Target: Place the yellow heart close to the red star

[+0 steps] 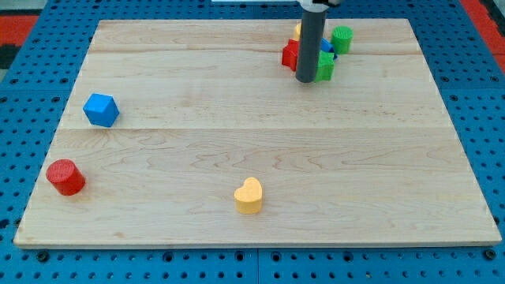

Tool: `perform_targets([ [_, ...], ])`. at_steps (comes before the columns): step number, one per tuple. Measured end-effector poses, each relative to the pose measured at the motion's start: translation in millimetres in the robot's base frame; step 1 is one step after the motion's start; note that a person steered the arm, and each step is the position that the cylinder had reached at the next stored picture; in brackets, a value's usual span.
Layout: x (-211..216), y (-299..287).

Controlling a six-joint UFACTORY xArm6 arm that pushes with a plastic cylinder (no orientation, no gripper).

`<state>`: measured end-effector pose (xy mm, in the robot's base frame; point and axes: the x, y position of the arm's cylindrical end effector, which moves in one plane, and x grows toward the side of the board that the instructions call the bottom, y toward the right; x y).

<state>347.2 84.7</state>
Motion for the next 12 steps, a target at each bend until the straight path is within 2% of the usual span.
perform_targets([
  [1,60.3,30.7],
  [2,146.5,49.6],
  [3,215.6,15.8],
  [4,236.1,-52.1],
  [5,208.9,-96.4],
  [6,147.5,-125.2],
  [8,186.5,-145.2],
  [9,209.8,-189.1],
  [10,190.4,-239.0],
  [12,112.2,-239.8],
])
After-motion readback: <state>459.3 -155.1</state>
